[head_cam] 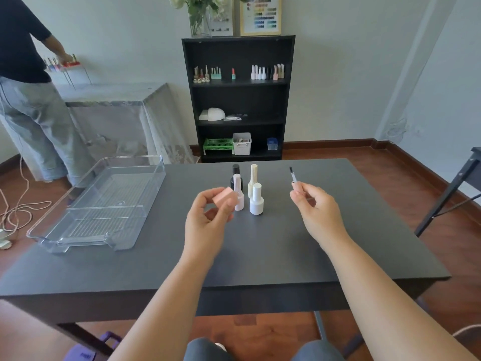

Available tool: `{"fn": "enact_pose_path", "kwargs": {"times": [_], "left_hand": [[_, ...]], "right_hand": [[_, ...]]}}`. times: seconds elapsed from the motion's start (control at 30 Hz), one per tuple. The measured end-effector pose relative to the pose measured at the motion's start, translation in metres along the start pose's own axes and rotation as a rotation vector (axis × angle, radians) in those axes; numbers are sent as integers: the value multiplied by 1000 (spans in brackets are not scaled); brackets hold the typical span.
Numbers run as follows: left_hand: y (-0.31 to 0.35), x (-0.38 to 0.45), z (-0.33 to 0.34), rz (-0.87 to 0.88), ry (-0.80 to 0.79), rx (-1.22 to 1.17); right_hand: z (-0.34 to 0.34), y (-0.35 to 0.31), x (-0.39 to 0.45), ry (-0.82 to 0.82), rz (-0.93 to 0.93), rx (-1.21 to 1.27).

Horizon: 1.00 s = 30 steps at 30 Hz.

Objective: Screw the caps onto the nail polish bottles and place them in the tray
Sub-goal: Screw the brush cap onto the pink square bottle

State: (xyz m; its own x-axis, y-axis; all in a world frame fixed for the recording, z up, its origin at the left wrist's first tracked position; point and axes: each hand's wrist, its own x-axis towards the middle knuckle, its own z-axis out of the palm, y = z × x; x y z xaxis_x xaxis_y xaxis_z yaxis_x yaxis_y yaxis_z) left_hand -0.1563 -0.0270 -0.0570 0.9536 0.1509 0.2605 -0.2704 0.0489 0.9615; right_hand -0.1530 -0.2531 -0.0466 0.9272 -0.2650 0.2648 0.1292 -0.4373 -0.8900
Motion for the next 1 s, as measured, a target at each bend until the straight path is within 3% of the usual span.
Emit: {"fn": "enact_pose_path", "kwargs": {"times": [0.17, 0.33, 0.53, 1.0], "left_hand": [[-4, -23, 0, -95, -55, -43], [-2, -32, -4, -136, -105, -21], [3, -36, -5, -131, -125, -27], [18, -42, -8, -95, -160, -21]], "right_hand": [[-14, -16, -28, -112, -57, 81], [-16, -26, -42, -149, -247, -161], [-21, -40, -43, -154, -411, -270], [-25, -50, -46, -146, -507, -342]]}}
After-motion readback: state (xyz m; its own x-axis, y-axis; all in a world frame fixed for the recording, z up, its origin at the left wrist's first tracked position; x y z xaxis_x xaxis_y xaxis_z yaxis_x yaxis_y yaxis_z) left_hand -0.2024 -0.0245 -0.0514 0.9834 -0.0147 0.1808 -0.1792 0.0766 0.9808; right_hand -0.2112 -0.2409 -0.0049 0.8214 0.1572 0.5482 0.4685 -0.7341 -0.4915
